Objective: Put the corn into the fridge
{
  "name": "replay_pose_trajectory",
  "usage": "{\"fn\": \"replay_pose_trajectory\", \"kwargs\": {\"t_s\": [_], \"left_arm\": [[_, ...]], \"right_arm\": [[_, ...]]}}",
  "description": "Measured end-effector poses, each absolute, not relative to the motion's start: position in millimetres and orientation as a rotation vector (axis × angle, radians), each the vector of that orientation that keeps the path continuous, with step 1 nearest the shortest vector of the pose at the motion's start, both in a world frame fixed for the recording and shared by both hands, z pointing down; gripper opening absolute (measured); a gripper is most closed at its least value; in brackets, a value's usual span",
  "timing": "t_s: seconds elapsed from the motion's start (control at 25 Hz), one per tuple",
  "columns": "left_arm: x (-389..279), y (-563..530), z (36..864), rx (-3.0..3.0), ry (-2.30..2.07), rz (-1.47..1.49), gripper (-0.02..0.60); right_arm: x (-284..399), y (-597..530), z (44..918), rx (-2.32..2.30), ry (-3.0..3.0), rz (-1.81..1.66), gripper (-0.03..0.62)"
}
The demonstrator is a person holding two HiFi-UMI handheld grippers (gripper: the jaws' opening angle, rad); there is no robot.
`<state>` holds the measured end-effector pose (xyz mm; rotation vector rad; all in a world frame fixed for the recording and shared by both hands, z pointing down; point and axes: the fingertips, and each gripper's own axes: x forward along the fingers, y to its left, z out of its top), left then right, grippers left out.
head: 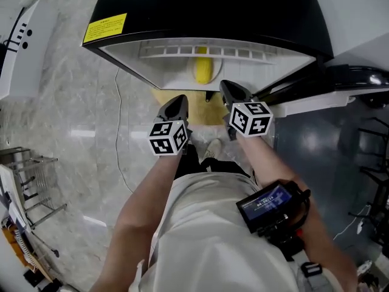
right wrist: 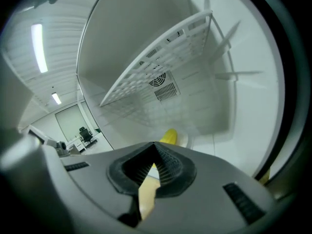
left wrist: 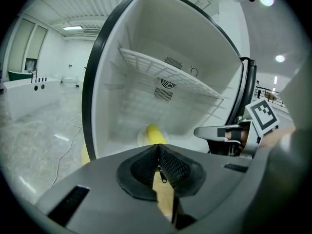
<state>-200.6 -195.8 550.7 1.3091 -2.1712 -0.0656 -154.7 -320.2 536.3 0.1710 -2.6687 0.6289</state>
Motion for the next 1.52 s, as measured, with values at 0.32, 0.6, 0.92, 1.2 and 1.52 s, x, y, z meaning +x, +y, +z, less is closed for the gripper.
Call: {"fn": "replay_pose_trajectory", "kwargs": {"t_s": [0.32, 0.6, 0.92, 1.2, 1.52], "left_arm": [[-189.1, -183.5, 516.6, 1.38, -2.188, -0.089, 0.008], [-183.6, -175.9, 489.7, 1.406, -2.204, -0.164, 0.008], [-154.9, -171.9, 471.0, 1.517, -2.169, -0.172, 0.008], [-132.5, -165.1, 465.1, 1.574, -2.103, -0.255, 0.008], [-124.4, -155.6, 468.2, 1.61, -2.069, -0.255, 0.008]], "right_arm": [[-150.8, -297.3, 498.1, -0.023, -2.751, 0.593, 0.009], [-132.0, -283.6, 475.3, -0.153, -2.809, 0.564, 0.009], [-103.2, -276.3, 458.3, -0.222, -2.839, 0.544, 0.009], [-79.8, -282.3, 450.7, -0.197, -2.851, 0.567, 0.009], [-62.9, -279.3, 459.7, -0.159, -2.837, 0.612, 0.009]]}}
